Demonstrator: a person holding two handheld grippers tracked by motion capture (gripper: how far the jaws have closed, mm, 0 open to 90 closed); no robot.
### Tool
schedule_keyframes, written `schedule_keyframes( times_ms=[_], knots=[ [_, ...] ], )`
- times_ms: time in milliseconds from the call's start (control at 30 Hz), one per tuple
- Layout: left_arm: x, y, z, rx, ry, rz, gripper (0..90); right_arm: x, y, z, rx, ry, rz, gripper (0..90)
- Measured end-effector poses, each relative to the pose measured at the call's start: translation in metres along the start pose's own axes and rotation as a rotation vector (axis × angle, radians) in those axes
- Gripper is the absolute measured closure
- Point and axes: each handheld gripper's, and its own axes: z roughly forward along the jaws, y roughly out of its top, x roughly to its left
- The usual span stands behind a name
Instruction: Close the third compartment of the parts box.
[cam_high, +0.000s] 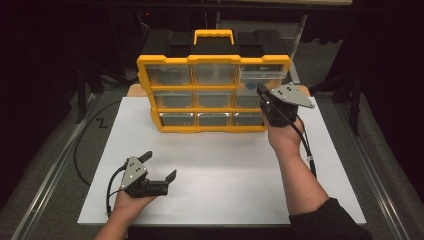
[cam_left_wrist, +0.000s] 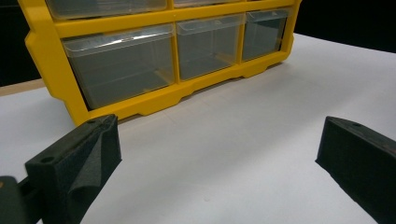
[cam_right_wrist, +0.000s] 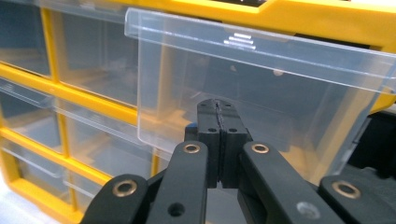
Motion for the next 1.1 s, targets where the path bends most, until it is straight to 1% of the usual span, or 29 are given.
schedule_keyframes(
  times_ms=[33,100,167,300,400,633,700,867,933,1100],
  knots=[
    [0.000,0.000,0.000,-0.001,-0.001,0.000,0.3,-0.001,-0.001,0.001,0.003,0.001,0.012,90.0],
    [0.000,0.000,0.000,0.000,-0.002,0.001,0.3,-0.002,-0.001,0.004,0.008,-0.006,0.011,90.0],
    [0.000,0.000,0.000,0.000,-0.003,0.000,0.3,-0.004,0.000,0.006,0.009,-0.008,0.023,90.0],
    [0.000,0.000,0.000,0.004,-0.008,0.006,0.3,-0.006,0.002,0.011,0.016,-0.016,0.018,90.0],
    [-0.002,0.000,0.001,0.006,-0.014,0.010,0.3,-0.008,0.004,0.015,0.022,-0.021,0.027,90.0],
    [-0.001,0.000,0.001,0.005,-0.016,0.009,0.3,-0.010,0.007,0.022,0.034,-0.035,0.019,90.0],
    [-0.001,0.000,0.001,0.005,-0.016,0.009,0.3,-0.011,0.007,0.024,0.036,-0.036,0.025,90.0],
    [-0.001,0.000,0.001,0.005,-0.017,0.007,0.3,-0.013,0.009,0.030,0.043,-0.046,0.024,90.0],
    [-0.001,0.000,0.001,0.005,-0.017,0.007,0.3,-0.013,0.010,0.032,0.046,-0.046,0.027,90.0],
    [-0.001,0.000,0.001,0.006,-0.019,0.008,0.3,-0.013,0.012,0.033,0.046,-0.045,0.018,90.0]
  ],
)
